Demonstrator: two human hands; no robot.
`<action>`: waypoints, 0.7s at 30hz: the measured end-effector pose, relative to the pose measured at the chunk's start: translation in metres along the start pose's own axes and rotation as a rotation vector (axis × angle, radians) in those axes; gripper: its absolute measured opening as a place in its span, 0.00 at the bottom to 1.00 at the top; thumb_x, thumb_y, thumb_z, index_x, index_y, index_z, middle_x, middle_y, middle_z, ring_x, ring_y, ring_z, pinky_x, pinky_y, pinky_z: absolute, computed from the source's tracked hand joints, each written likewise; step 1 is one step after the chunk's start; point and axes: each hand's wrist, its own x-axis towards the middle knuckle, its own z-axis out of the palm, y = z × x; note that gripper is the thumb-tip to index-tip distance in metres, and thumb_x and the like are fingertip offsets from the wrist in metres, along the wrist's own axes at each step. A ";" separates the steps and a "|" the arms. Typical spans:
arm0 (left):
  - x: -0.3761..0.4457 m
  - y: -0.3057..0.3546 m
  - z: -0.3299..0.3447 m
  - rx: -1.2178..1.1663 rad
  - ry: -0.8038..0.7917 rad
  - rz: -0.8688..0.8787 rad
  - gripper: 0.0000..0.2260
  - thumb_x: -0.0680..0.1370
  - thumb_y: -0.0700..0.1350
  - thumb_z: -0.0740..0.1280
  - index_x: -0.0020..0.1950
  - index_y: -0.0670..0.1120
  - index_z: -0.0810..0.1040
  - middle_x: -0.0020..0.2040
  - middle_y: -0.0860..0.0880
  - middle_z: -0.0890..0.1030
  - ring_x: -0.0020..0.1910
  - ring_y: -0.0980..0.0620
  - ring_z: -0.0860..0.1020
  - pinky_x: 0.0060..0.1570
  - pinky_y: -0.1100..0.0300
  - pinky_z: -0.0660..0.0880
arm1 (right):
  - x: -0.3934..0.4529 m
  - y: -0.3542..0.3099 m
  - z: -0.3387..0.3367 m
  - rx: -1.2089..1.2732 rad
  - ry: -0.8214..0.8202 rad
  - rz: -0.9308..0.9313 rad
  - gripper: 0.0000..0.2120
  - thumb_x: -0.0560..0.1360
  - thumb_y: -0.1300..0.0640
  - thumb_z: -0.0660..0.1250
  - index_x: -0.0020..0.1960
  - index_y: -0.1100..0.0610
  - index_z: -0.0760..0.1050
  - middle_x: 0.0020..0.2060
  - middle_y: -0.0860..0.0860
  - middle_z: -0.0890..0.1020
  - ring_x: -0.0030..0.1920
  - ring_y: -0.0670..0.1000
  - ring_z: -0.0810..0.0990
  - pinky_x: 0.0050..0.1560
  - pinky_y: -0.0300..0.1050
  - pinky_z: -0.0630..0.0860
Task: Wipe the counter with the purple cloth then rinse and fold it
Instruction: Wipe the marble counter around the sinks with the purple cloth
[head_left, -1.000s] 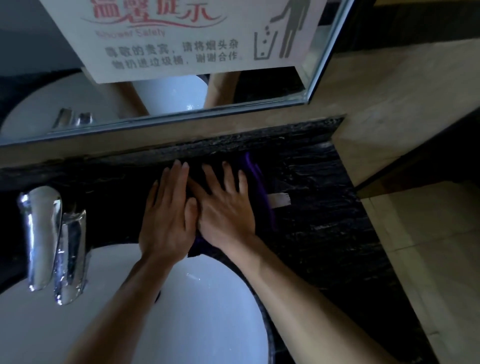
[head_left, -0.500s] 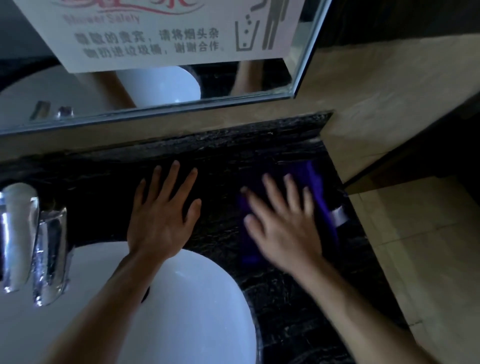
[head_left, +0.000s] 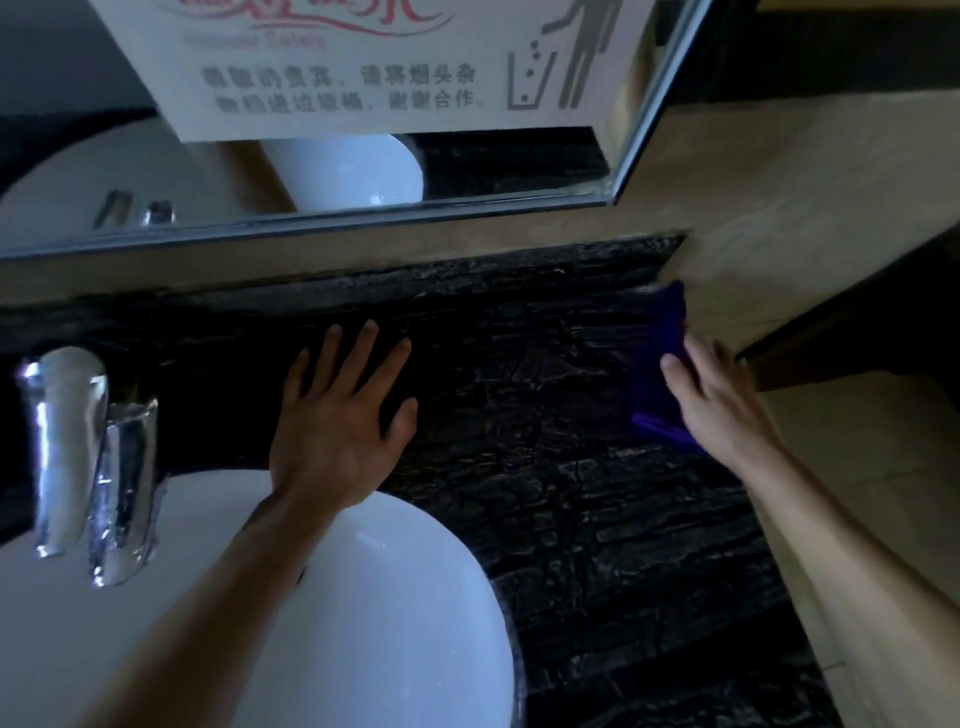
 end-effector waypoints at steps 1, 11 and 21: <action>0.001 0.001 0.000 0.001 0.003 -0.004 0.27 0.81 0.60 0.52 0.80 0.55 0.63 0.81 0.47 0.62 0.80 0.39 0.59 0.76 0.38 0.57 | -0.008 -0.006 0.004 -0.059 0.001 0.047 0.30 0.80 0.33 0.49 0.80 0.39 0.56 0.82 0.49 0.58 0.80 0.57 0.57 0.75 0.54 0.63; 0.001 -0.001 0.000 0.004 0.001 0.008 0.27 0.81 0.60 0.49 0.80 0.55 0.63 0.81 0.46 0.62 0.80 0.38 0.59 0.76 0.39 0.57 | -0.135 -0.148 0.103 -0.277 -0.091 -0.515 0.27 0.80 0.38 0.55 0.79 0.35 0.57 0.83 0.45 0.55 0.73 0.56 0.68 0.65 0.56 0.71; 0.000 -0.001 -0.001 0.027 0.014 0.012 0.27 0.81 0.57 0.51 0.80 0.54 0.63 0.81 0.46 0.63 0.79 0.38 0.60 0.75 0.39 0.58 | -0.096 -0.140 0.076 -0.425 -0.032 -0.596 0.25 0.83 0.42 0.54 0.79 0.42 0.61 0.78 0.53 0.66 0.76 0.61 0.65 0.76 0.65 0.58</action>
